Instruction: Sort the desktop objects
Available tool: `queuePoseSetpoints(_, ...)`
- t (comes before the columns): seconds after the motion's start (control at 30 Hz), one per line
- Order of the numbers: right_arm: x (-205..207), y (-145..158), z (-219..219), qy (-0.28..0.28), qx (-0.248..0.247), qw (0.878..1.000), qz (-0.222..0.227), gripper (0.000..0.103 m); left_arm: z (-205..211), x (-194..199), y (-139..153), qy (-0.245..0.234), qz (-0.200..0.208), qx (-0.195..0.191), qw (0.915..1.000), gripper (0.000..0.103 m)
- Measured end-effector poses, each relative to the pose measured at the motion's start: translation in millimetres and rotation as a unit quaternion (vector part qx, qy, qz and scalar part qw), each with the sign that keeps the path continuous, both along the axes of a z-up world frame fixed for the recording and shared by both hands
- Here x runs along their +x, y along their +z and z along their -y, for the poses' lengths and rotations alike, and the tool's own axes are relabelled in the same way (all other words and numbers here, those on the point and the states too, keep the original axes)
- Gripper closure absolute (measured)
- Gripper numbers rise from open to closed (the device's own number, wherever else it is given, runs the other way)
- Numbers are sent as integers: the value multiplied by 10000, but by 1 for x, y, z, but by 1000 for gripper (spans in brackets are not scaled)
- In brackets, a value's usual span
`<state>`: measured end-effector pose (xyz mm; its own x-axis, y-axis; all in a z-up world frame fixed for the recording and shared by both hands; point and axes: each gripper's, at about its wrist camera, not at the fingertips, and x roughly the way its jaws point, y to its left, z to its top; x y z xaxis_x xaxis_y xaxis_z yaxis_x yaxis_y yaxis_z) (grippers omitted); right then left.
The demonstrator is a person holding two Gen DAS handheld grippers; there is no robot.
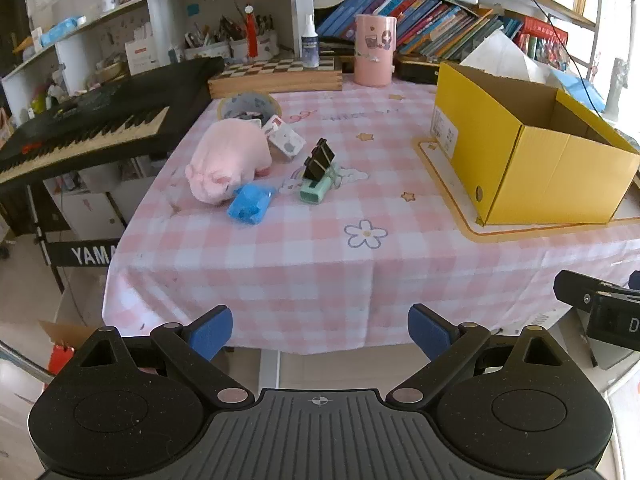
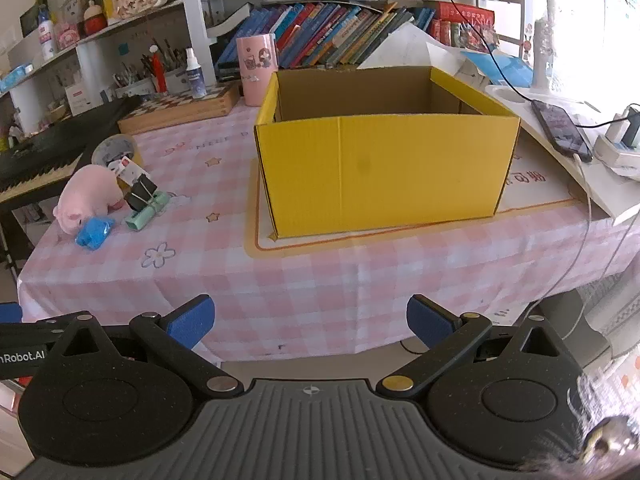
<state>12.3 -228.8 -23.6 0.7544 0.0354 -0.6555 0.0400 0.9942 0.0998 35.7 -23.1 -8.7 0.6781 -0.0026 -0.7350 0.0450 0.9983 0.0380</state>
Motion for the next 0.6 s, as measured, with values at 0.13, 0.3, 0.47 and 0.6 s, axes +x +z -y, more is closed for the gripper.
queuePoseSetpoints(0.13, 2, 1, 2, -4, -10, 10000, 29, 0, -1, 1, 0, 39, 27, -24, 10000, 7)
queuePoseSetpoints(0.3, 2, 2, 1, -12, -32, 10000, 48, 0, -2, -1, 1, 38, 66, -52, 10000, 7)
queuePoseSetpoints(0.47, 0, 4, -1, -1, -62, 10000, 78, 0, -4, -1, 2, 41, 94, -87, 9999, 7)
queuePoseSetpoints(0.6, -1, 6, -3, -21, -87, 9999, 123, 0, -6, -2, 5, 0, 148, -107, 9998, 7)
